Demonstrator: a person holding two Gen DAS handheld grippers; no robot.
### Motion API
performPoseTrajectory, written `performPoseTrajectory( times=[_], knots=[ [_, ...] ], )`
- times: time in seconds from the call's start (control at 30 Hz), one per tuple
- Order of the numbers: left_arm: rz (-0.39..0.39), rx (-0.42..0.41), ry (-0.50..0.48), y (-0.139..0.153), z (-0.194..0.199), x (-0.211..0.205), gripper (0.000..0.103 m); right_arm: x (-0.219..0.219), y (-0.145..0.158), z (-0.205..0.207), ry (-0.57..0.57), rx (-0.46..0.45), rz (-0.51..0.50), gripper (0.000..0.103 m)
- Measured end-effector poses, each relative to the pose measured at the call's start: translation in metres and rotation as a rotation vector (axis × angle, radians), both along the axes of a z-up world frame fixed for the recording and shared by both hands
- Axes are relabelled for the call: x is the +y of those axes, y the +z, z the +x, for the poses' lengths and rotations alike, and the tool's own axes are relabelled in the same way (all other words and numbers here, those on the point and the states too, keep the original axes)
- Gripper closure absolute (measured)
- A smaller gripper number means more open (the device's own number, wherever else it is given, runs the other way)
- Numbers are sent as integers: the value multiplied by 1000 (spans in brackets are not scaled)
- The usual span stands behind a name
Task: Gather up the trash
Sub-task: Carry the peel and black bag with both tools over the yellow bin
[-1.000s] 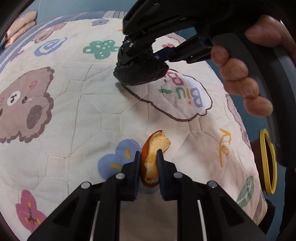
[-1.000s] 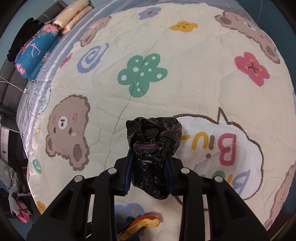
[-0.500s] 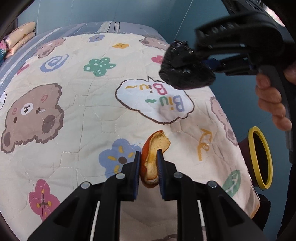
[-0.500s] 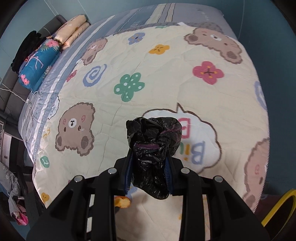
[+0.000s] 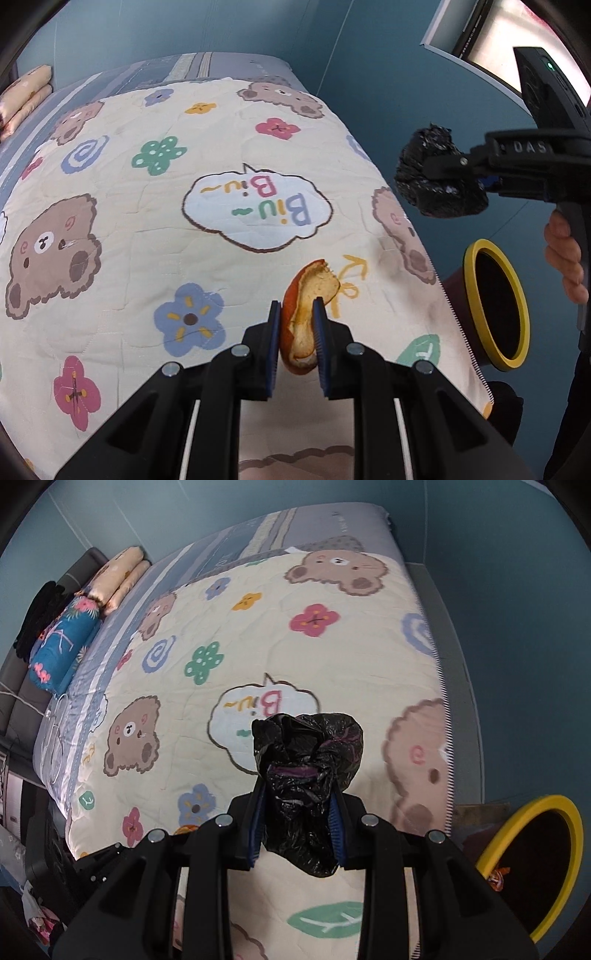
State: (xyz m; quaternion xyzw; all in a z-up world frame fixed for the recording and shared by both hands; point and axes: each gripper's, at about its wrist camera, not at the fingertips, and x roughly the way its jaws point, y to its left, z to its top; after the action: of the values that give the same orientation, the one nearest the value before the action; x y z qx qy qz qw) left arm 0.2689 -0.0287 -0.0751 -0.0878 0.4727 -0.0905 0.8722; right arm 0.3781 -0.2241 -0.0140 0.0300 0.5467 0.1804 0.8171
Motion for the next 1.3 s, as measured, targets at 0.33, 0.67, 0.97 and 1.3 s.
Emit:
performPoseTrajectory(
  times=[0.33, 0.67, 0.97, 1.3],
  knots=[
    [-1, 3, -88, 16, 14, -58, 87, -97, 9, -27, -121, -11, -5, 74],
    [-19, 32, -210, 21, 26, -135, 87, -198, 14, -55, -264, -4, -1, 74],
    [-26, 43, -291, 27, 29, -194, 87, -262, 12, -77, -360, 2, -7, 73],
    [-39, 59, -345, 26, 34, -248, 87, -308, 3, -94, -416, 13, 20, 73]
  ],
)
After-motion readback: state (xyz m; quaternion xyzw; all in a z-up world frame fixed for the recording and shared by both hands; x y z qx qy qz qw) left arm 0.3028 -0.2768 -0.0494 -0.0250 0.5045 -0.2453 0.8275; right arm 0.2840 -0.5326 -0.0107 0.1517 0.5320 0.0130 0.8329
